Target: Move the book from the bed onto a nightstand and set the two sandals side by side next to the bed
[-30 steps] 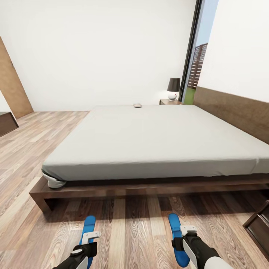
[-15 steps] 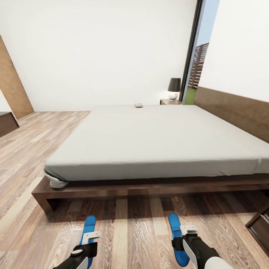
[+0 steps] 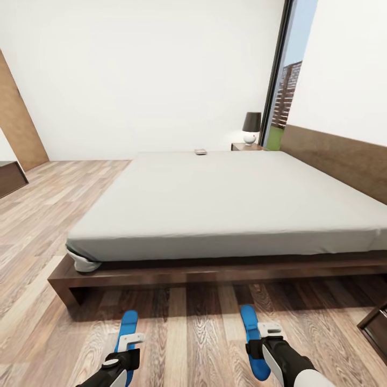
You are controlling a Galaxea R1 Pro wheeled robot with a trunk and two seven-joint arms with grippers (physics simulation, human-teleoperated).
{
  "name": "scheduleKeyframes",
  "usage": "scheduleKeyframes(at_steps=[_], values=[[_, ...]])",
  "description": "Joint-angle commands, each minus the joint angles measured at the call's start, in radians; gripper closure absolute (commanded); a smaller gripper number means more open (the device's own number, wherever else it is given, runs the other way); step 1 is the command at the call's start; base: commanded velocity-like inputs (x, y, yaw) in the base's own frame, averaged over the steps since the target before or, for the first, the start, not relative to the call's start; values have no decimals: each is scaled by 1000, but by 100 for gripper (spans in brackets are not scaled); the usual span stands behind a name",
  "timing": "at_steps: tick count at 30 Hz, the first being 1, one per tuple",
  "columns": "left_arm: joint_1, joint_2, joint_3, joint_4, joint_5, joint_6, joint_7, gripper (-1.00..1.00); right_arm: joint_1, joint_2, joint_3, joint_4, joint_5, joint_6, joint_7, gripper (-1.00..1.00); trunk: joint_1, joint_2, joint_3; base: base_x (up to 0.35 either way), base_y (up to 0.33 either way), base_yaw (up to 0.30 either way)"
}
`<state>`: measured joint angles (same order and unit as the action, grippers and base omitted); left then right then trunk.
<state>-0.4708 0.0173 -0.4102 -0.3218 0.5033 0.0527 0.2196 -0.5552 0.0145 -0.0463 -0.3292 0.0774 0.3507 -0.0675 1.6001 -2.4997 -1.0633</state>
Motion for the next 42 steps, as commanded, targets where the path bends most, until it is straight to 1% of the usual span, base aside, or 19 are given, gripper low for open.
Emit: scheduleKeyframes(at_steps=[1, 7, 24, 42], values=[[0, 1, -8, -3, 6, 6, 7, 100, 0, 1, -2, -2, 7, 6, -2, 100, 0, 0, -1, 63, 119, 0], [0, 1, -9, -3, 6, 4, 7, 100, 0, 2, 7, -2, 6, 5, -2, 100, 0, 0, -1, 35, 69, 0], [0, 1, -4, -3, 6, 4, 7, 100, 0, 2, 10, -1, 6, 5, -2, 100, 0, 0, -1, 2, 95, 0], [0, 1, 2, 0, 6, 4, 7, 100, 1, 0, 27, -4, 7, -10, 0, 100, 0, 0, -1, 0, 153, 0]])
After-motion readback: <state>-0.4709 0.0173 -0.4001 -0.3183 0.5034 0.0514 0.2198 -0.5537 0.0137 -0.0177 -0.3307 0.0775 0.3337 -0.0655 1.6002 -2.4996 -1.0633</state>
